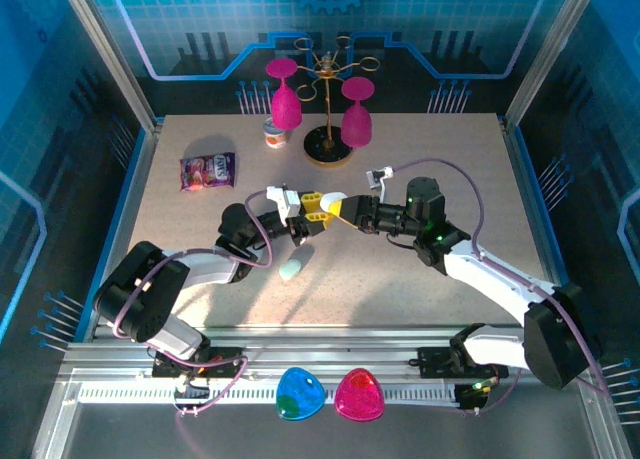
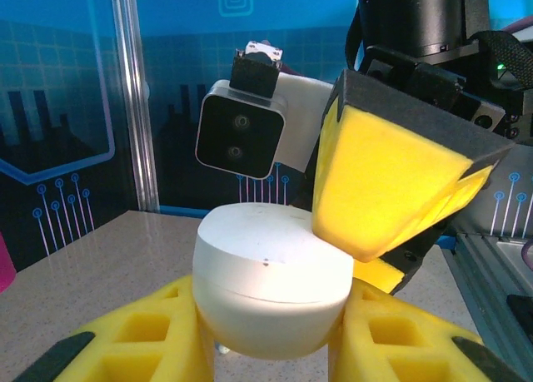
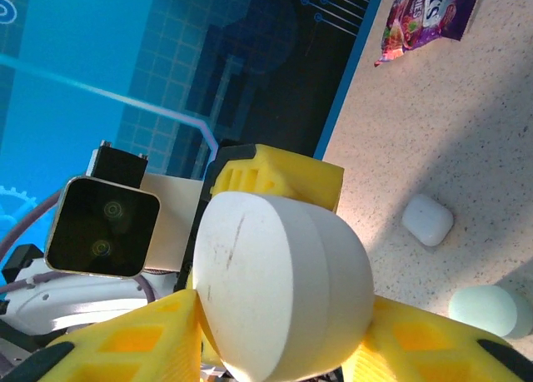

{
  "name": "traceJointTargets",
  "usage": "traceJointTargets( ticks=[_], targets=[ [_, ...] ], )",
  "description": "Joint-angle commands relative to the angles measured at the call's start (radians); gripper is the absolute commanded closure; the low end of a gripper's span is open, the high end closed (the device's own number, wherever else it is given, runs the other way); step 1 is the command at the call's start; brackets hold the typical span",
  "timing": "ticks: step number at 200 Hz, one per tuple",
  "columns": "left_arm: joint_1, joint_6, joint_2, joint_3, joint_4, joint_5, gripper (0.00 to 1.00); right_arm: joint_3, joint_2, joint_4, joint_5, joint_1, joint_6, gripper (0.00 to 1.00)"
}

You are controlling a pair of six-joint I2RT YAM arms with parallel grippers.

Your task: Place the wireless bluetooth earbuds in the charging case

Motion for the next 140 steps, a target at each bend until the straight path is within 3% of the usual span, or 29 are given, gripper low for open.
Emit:
traceJointTargets(
  ticks=[1,43,76,113,140],
  targets=[
    [-0.004,0.001,-0.03,0.008,0.068,0.026,0.78,-0.008,0.009,0.041,0.013,-0.021,0.021,0.61],
    [-0.003,0.009,-0.028,0.006,0.069,0.028,0.72,-0.003,-0.005,-0.005,0.025,-0.021,-0.018,0.71],
    [0.002,0.026,-0.035,-0.004,0.063,0.028,0.46,0.006,-0.015,-0.056,0.053,-0.025,-0.061,0.73],
    [0.016,0.038,-0.062,-0.02,0.012,0.027,0.33,0.013,-0.034,-0.152,0.134,-0.032,-0.148,0.73],
    [0.016,0.125,-0.115,-0.035,-0.151,0.019,0.17,0.018,-0.018,-0.251,0.203,-0.051,-0.201,0.73]
  ],
)
